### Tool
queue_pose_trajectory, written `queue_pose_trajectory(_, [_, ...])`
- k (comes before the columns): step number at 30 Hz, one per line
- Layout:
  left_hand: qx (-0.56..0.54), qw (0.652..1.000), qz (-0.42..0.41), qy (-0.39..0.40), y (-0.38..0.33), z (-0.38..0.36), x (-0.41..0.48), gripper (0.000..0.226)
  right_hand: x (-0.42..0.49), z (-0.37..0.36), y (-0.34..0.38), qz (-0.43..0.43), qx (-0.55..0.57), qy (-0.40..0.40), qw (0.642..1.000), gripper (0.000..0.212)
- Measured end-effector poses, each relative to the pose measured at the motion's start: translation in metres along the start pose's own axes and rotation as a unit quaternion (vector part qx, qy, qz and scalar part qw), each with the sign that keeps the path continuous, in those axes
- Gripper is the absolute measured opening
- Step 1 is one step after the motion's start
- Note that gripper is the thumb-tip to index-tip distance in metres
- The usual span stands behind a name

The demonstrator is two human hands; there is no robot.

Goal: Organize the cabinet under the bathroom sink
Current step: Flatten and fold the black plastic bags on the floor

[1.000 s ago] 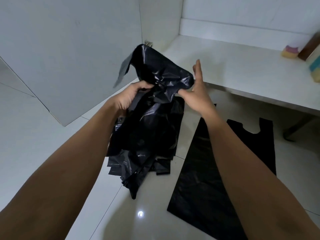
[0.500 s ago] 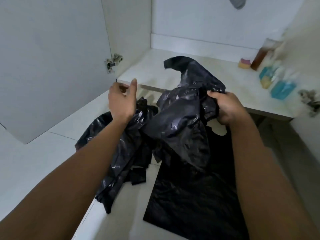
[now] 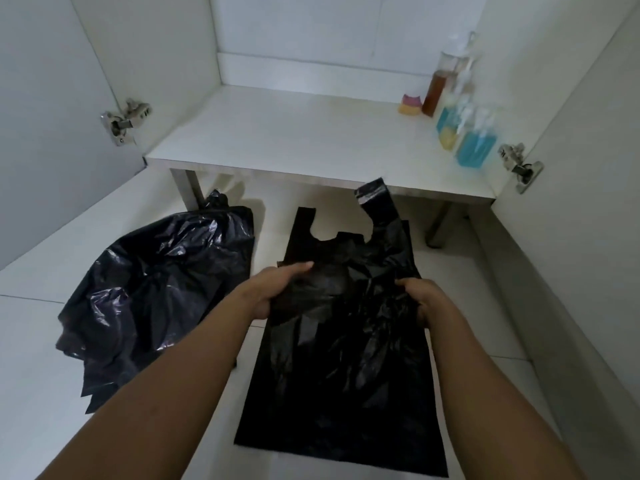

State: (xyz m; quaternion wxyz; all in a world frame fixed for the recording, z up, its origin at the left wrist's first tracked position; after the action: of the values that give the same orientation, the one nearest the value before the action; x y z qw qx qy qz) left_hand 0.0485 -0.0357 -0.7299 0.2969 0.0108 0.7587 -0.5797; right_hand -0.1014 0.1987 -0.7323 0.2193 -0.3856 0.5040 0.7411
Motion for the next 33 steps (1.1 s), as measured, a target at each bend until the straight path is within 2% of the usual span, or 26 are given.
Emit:
queue_pose_trajectory(1, [0.031, 0.999, -0.007, -0.029, 0.005, 0.004, 0.003, 0.039, 0.005, 0.004, -0.009, -0.016, -0.026, -0.004, 1.000, 0.041])
queue_pose_trajectory(3, [0.099, 0.992, -0.037, -0.075, 0.012, 0.012, 0.009, 0.042, 0.009, 0.010, -0.024, -0.036, -0.074, -0.005, 0.997, 0.037])
queue_pose_trajectory(6, [0.169, 0.980, -0.085, -0.058, 0.009, 0.011, 0.011, 0.062, 0.020, 0.017, -0.030, -0.031, -0.122, -0.024, 0.992, 0.043])
queue_pose_trajectory(9, [0.216, 0.959, -0.185, -0.015, -0.006, 0.000, 0.010, 0.082, 0.029, 0.021, -0.020, 0.037, -0.144, -0.069, 0.986, 0.060])
queue_pose_trajectory(11, [0.251, 0.937, -0.241, -0.010, -0.013, -0.002, 0.014, 0.088, 0.028, 0.025, -0.009, 0.106, -0.162, -0.122, 0.973, 0.059])
queue_pose_trajectory(12, [0.263, 0.930, -0.256, -0.012, -0.013, -0.001, 0.018, 0.091, 0.025, 0.028, -0.005, 0.129, -0.171, -0.147, 0.966, 0.060])
queue_pose_trajectory(14, [0.286, 0.924, -0.252, -0.017, -0.006, 0.003, 0.026, 0.100, 0.021, 0.028, -0.003, 0.145, -0.200, -0.184, 0.952, 0.077])
queue_pose_trajectory(16, [0.313, 0.923, -0.224, -0.022, 0.006, 0.008, 0.034, 0.108, 0.018, 0.028, -0.002, 0.155, -0.281, -0.238, 0.917, 0.091])
queue_pose_trajectory(17, [0.326, 0.921, -0.211, -0.026, 0.009, 0.009, 0.035, 0.113, 0.012, 0.026, 0.000, 0.175, -0.336, -0.279, 0.882, 0.089])
queue_pose_trajectory(19, [0.333, 0.923, -0.189, -0.031, 0.016, 0.009, 0.038, 0.121, -0.003, 0.011, 0.006, 0.255, -0.401, -0.340, 0.812, 0.073])
queue_pose_trajectory(20, [0.327, 0.927, -0.182, -0.033, 0.019, 0.008, 0.039, 0.123, -0.007, -0.002, 0.004, 0.296, -0.403, -0.333, 0.799, 0.063])
queue_pose_trajectory(22, [0.307, 0.933, -0.180, -0.051, 0.023, 0.010, 0.044, 0.121, -0.003, -0.034, -0.010, 0.332, -0.417, -0.267, 0.803, 0.050])
queue_pose_trajectory(25, [0.269, 0.938, -0.201, -0.090, 0.021, 0.016, 0.051, 0.104, 0.020, -0.068, -0.047, 0.300, -0.467, -0.190, 0.810, 0.055])
queue_pose_trajectory(29, [0.266, 0.939, -0.197, -0.095, 0.013, 0.024, 0.069, 0.068, 0.033, -0.072, -0.068, 0.330, -0.462, -0.212, 0.795, 0.061])
queue_pose_trajectory(33, [0.219, 0.955, -0.177, -0.093, 0.004, 0.031, 0.096, 0.053, 0.034, -0.072, -0.074, 0.351, -0.457, -0.248, 0.779, 0.059])
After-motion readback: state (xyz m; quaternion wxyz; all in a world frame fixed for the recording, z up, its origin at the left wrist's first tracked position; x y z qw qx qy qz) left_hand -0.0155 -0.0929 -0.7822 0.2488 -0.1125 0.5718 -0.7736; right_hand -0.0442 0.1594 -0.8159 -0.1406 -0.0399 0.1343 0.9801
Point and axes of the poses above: each hand's wrist, its own x-axis towards the middle knuckle, its own z-axis out of the back of the hand, y = z × x, the point moved 8 cm from there along x, towards the middle knuckle, and after that the axes turned 11 degrees about -z, right-handed, at the moved point
